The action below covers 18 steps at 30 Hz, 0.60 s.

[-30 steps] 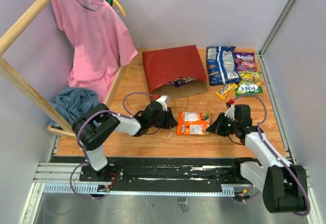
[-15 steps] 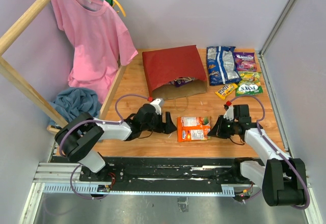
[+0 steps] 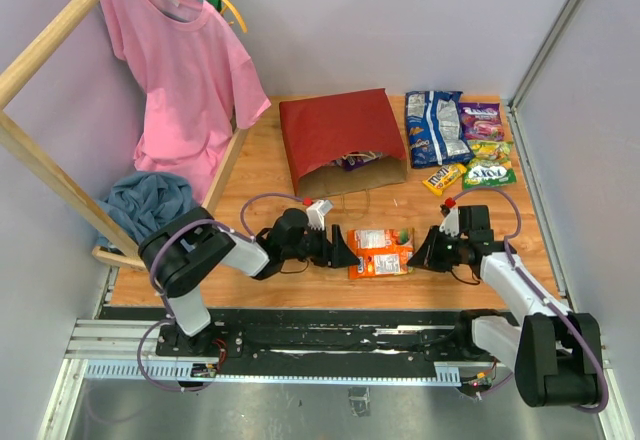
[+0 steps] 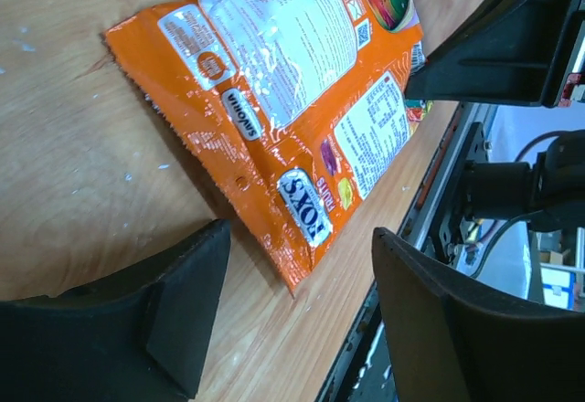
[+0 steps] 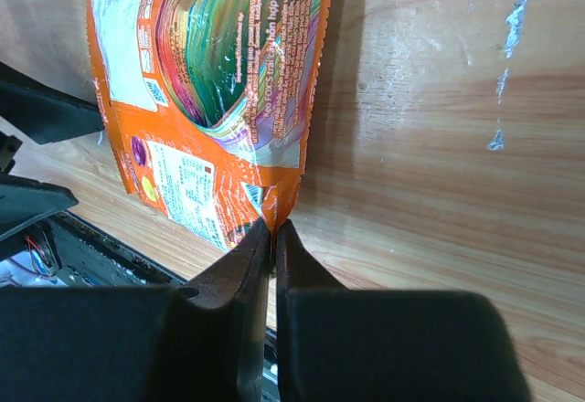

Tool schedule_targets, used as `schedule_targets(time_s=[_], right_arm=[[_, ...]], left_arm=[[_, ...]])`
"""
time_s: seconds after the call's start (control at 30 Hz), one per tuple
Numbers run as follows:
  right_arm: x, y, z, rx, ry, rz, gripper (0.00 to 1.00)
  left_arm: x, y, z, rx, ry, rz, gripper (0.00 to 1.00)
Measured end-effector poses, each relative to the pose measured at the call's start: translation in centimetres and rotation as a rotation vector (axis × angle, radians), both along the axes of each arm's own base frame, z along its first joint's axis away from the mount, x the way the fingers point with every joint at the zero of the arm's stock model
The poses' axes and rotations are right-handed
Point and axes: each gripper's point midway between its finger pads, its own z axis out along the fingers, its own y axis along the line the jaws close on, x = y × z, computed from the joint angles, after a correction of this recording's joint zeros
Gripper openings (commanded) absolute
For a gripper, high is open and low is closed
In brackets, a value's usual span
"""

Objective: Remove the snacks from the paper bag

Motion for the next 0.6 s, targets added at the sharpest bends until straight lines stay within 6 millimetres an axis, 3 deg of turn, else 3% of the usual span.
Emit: schedule_targets(time_s=[0.2,0.4,0.5,0.6], right_arm=[[0.2,0.1,0.4,0.007,-0.013,-0.010,0.01],[0.4,0.2,0.5,0.016,-0.017,-0.018,0.01],[0.5,0.3,0.6,0.022,-0.022,-0.016,0.01],[0.5,0.4,0.7,0.029,-0.025,-0.014,0.01]], left_arm=[[-0.1,-0.9,-0.4,-0.021,0.026,-0.029,0.54],[-0.3,-0.8,-1.2,-0.006,0.056,-0.028,0.25],[-0.4,-0.6,-1.7,0.008,0.072,-0.028,0.01],[-0.5,-0.6,-1.9,0.014,0.087,-0.024,0.01]])
